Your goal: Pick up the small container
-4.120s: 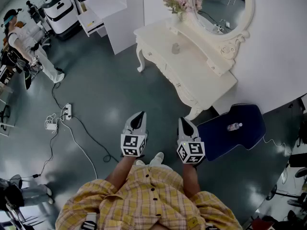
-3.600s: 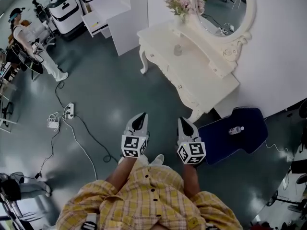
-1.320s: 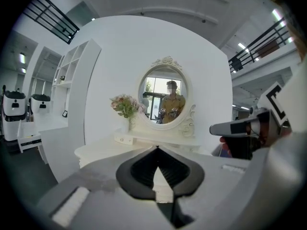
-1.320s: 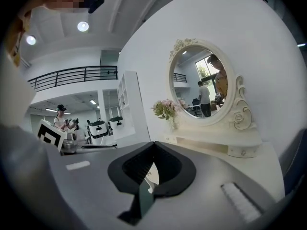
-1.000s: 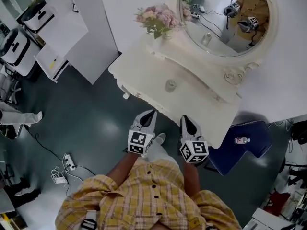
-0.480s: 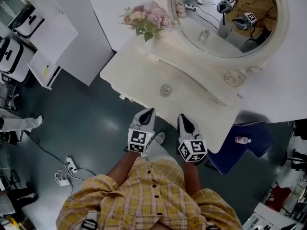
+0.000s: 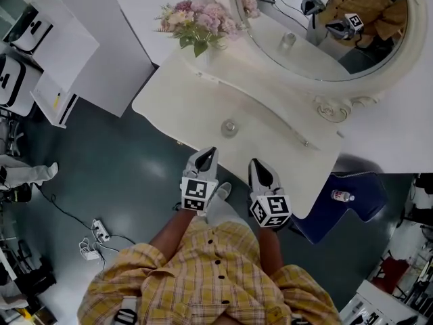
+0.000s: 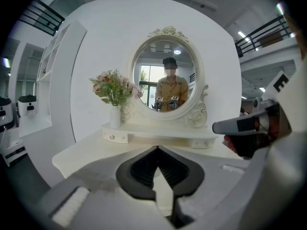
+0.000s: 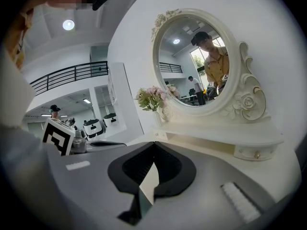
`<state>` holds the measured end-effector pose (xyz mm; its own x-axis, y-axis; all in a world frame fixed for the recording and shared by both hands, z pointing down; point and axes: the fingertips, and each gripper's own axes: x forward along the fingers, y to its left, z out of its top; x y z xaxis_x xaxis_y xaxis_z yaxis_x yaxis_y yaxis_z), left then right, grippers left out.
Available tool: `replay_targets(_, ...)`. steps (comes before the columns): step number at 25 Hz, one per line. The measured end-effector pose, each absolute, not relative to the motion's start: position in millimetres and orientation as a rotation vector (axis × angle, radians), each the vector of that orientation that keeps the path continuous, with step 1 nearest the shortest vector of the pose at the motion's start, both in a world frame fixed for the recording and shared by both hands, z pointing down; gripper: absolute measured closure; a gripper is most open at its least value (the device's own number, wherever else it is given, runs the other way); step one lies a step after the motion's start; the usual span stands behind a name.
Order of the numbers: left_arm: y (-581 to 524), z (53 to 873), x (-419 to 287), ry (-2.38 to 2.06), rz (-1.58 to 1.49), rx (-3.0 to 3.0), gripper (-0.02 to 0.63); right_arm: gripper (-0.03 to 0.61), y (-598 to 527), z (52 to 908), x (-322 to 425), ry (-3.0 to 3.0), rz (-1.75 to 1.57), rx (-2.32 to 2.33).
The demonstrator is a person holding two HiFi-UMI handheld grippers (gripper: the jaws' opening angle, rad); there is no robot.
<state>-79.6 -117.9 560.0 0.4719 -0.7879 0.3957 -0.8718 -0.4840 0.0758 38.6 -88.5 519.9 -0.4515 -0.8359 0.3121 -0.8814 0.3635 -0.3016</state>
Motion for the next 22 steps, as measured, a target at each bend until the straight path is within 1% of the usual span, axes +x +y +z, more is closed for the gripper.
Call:
replay_targets(16, -157, 602, -64, -1.368, 0.527, 2.422, 0.609, 0.577, -121, 547, 58, -2.441, 0.715, 1.612)
replay_targets(19, -161, 612, -59, -1.354, 0.553, 2.417, 0.585, 0.577, -123, 552, 62, -2.430, 0.726, 1.615)
replay_targets(22, -166, 622, -54, -1.336, 0.577, 2.407, 0.536, 0.577, -124, 559, 67, -2.418, 0.742, 1.628)
